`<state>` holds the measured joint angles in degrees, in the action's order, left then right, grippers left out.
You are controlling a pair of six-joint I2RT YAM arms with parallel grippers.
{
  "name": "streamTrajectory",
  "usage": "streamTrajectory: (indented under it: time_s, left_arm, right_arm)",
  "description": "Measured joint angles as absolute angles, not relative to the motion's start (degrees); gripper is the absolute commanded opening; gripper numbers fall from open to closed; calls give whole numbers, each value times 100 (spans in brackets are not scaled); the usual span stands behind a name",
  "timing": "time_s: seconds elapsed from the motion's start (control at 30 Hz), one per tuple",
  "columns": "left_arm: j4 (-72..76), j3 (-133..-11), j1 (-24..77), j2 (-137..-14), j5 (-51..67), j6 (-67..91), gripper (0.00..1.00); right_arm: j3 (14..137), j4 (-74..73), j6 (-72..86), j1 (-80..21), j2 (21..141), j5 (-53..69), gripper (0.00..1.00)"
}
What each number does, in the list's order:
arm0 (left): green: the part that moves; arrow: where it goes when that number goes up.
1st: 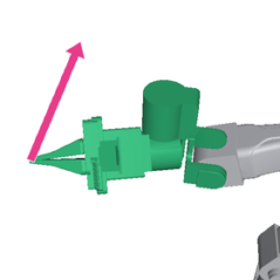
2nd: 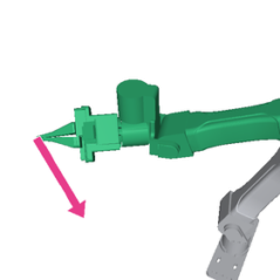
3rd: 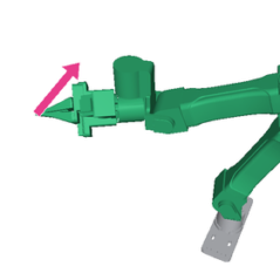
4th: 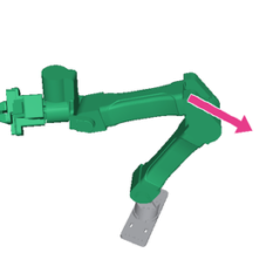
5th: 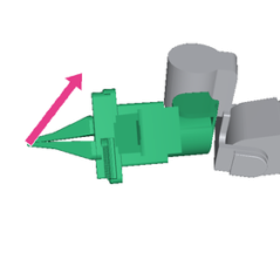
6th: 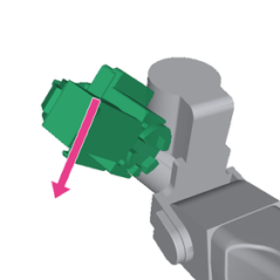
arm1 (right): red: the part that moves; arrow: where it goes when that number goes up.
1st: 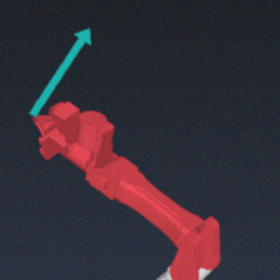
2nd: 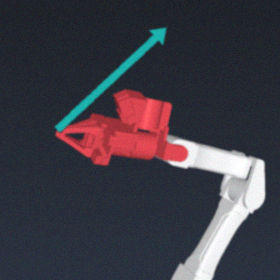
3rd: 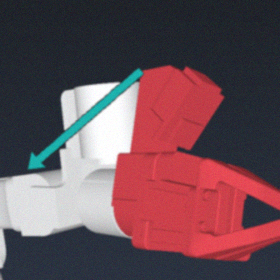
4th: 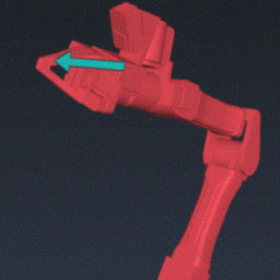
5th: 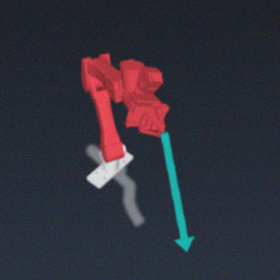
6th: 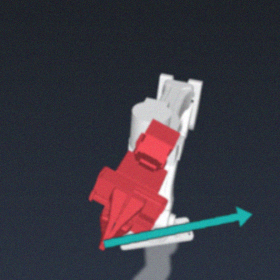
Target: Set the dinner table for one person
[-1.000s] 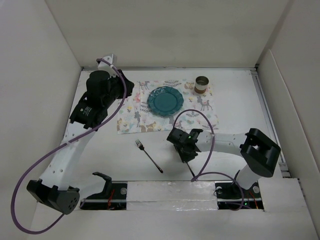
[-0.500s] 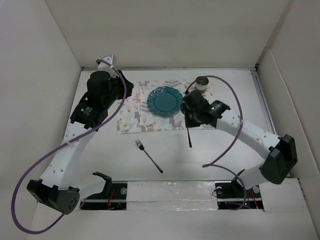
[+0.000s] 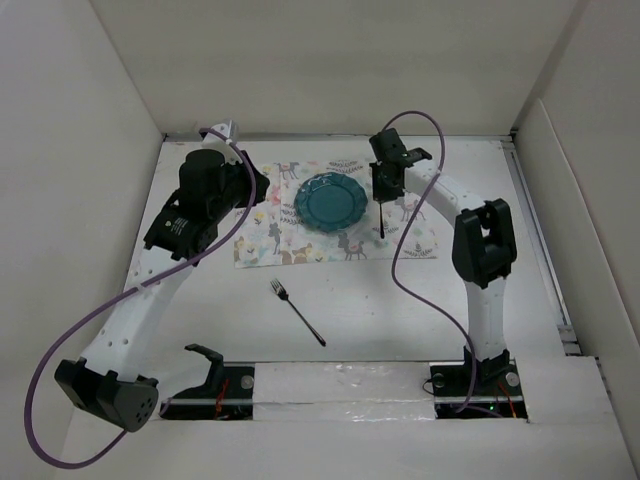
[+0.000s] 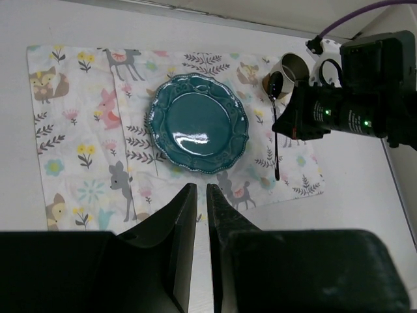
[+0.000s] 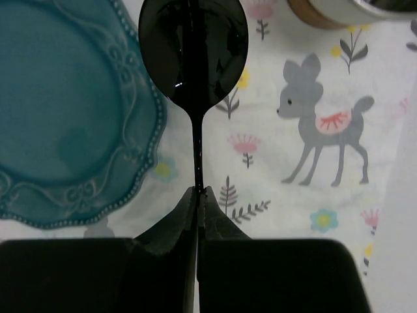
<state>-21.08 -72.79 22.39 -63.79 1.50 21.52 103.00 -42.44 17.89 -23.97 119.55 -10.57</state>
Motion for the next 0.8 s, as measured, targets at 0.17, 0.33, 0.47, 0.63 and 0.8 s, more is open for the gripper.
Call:
streamTrajectory:
  time_s: [0.17,0.33,0.47,0.63,0.8]
  left_arm:
    - [-2110,-7271,2239,-6377,165,2154,9]
    - [-2128,-7271,2239,-6383,165,2150,9]
    - [-2143,-7271,2239,-6401,158,2147,9]
    - [-2215,-7271,2239,-6405,150,2147,9]
    - [-2255,-7273,2239,-6405,148,2150,9]
  right_arm:
    - [10742,-4233,1726,-2250,12449,-1024,0]
    - [10844,-4241,1684,-2185,12757,-1020,0]
    - [10879,-4217,1669,-2143,12969,-1002,0]
    - [11026,-4228,1673,-2132,13115,-993,19]
    - [11054,-4213,1693,-2132,13126,-982,35]
